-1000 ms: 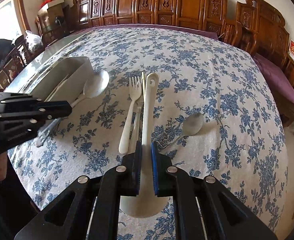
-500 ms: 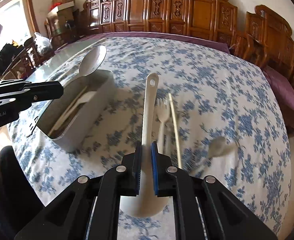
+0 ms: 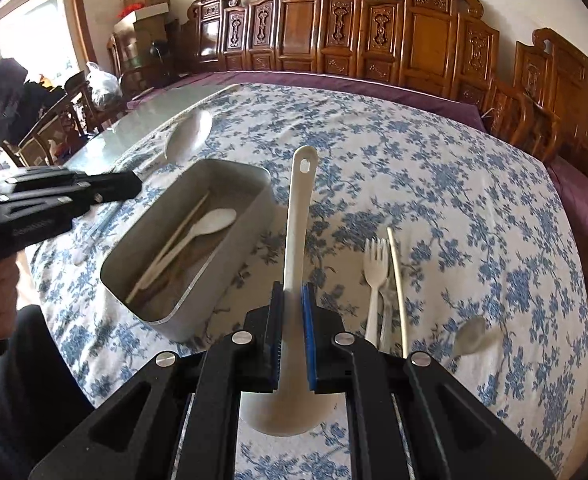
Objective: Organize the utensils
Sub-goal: 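Drop the metal spoon into the tray with the left tool while the right tool carries the white spoon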
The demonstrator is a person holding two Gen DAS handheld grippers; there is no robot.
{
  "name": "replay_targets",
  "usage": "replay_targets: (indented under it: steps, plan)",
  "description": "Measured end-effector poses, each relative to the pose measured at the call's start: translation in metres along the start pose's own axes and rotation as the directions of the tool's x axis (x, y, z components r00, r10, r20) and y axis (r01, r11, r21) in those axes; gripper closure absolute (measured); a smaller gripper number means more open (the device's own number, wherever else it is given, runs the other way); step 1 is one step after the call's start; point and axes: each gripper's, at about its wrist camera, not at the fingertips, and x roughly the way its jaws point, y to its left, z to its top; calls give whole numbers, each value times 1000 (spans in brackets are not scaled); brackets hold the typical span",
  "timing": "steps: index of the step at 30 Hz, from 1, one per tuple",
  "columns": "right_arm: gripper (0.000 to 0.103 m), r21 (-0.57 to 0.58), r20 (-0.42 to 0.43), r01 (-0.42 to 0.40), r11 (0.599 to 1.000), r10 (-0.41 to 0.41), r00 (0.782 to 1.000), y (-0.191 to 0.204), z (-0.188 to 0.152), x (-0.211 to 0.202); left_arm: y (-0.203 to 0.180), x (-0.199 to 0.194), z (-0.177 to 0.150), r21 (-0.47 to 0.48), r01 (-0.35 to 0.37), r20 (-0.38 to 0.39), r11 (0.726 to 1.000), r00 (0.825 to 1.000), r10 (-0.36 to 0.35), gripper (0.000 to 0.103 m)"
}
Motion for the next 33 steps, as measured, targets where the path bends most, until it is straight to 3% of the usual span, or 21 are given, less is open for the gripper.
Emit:
replay_targets:
  steps: [17,33]
  plan:
    - [92,-13,23,-44,999,44,999,27,27,4,18,66,-23,-29,-16,-142,999,990,11,98]
    - [92,-7,9,-37,999,37,999,28,22,9,19,82,-23,-47,-19,-188,999,982,9,97]
